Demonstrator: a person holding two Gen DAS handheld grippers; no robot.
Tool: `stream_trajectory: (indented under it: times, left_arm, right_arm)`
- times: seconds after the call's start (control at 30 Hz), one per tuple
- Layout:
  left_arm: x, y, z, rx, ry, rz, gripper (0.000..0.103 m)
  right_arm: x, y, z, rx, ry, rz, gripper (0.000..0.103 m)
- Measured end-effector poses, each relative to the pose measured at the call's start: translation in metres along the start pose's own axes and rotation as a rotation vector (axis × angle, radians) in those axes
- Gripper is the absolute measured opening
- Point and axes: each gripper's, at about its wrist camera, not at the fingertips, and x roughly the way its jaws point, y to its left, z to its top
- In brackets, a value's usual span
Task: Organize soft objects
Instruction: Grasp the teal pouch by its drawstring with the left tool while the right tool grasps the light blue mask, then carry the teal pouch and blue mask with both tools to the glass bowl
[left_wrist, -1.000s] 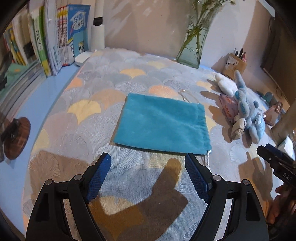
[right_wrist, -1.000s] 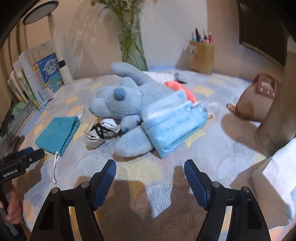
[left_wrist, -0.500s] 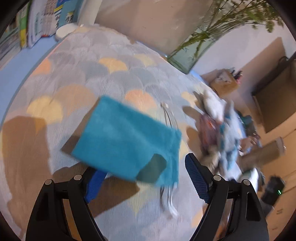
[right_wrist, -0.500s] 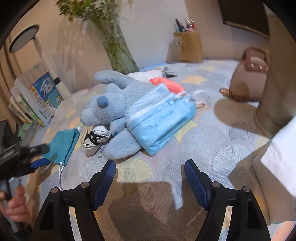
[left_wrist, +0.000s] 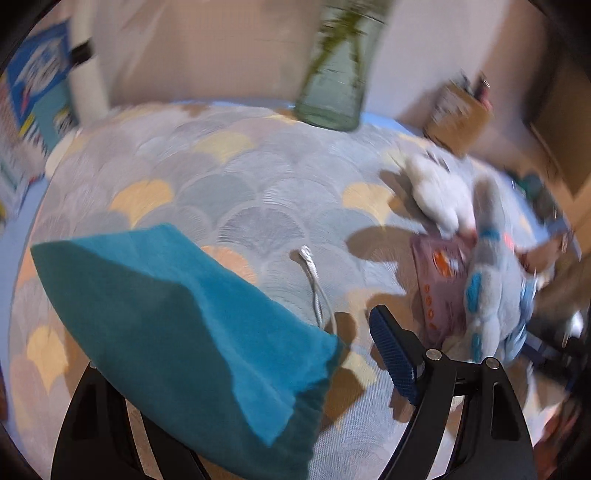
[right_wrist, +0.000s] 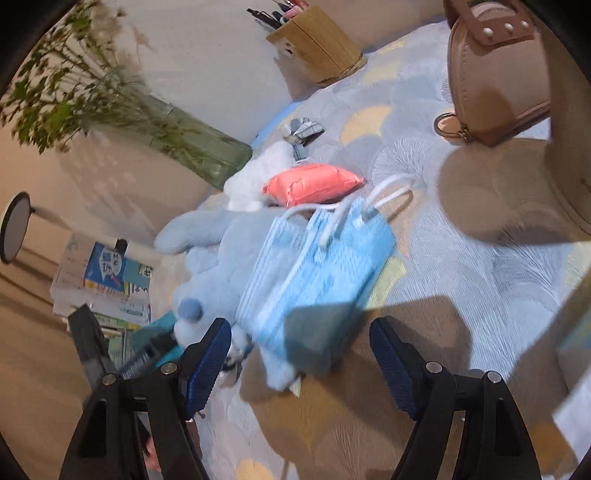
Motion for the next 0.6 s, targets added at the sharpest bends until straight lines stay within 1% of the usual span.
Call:
stream_trajectory:
  times: [0.03, 0.07, 0.1, 0.13, 0.17, 0.2, 0.23, 0.3, 0.33, 0.37, 0.43, 0.5, 0.6]
  left_arm:
    - [0.001, -0.003, 0.0, 0.023, -0.007, 0.013, 0.078]
    - [0.002, -0.008, -0.003, 0.051, -0.016, 0.039, 0.074]
    - [0.002, -0.01, -0.004, 0.074, -0.022, 0.066, 0.059]
    - [0.001, -0.015, -0.006, 0.116, -0.03, 0.09, 0.049]
    - [-0.002, -0.017, -0.008, 0.142, -0.036, 0.068, 0.042]
    - [-0.004, -0.018, -0.01, 0.151, -0.039, 0.053, 0.03]
    - [-0.007, -0.017, -0.012, 0.16, -0.044, 0.043, 0.024]
    - [-0.014, -0.014, -0.019, 0.174, -0.064, 0.019, 0.021]
    - [-0.019, -0.013, -0.023, 0.176, -0.078, -0.01, 0.02]
    - [-0.029, -0.01, -0.031, 0.174, -0.097, -0.068, 0.02]
    - [-0.042, -0.01, -0.041, 0.178, -0.119, -0.122, 0.02]
    - [-0.056, -0.012, -0.052, 0.198, -0.146, -0.131, 0.02]
    - [-0.074, -0.014, -0.066, 0.209, -0.156, -0.166, 0.02]
  right_arm:
    - [0.001, 0.003, 0.002, -0.008, -0.012, -0.008, 0.077]
    - [0.003, 0.004, 0.005, -0.016, -0.016, -0.017, 0.076]
    - [0.004, 0.006, 0.006, -0.028, -0.021, -0.031, 0.074]
    - [0.005, 0.009, 0.007, -0.041, -0.028, -0.048, 0.07]
    - [0.006, 0.009, 0.008, -0.055, -0.029, -0.063, 0.058]
    - [0.007, 0.01, 0.008, -0.067, -0.027, -0.079, 0.048]
    - [0.006, 0.009, 0.005, -0.076, -0.035, -0.093, 0.045]
    - [0.001, 0.002, 0.0, -0.075, -0.053, -0.095, 0.033]
    - [-0.003, 0.0, -0.003, -0.08, -0.064, -0.111, 0.033]
    - [-0.008, -0.001, -0.007, -0.088, -0.079, -0.125, 0.033]
    - [-0.022, 0.001, -0.016, -0.124, -0.124, -0.154, 0.032]
    - [-0.037, 0.008, -0.026, -0.178, -0.162, -0.166, 0.032]
    - [-0.054, 0.021, -0.039, -0.251, -0.19, -0.171, 0.032]
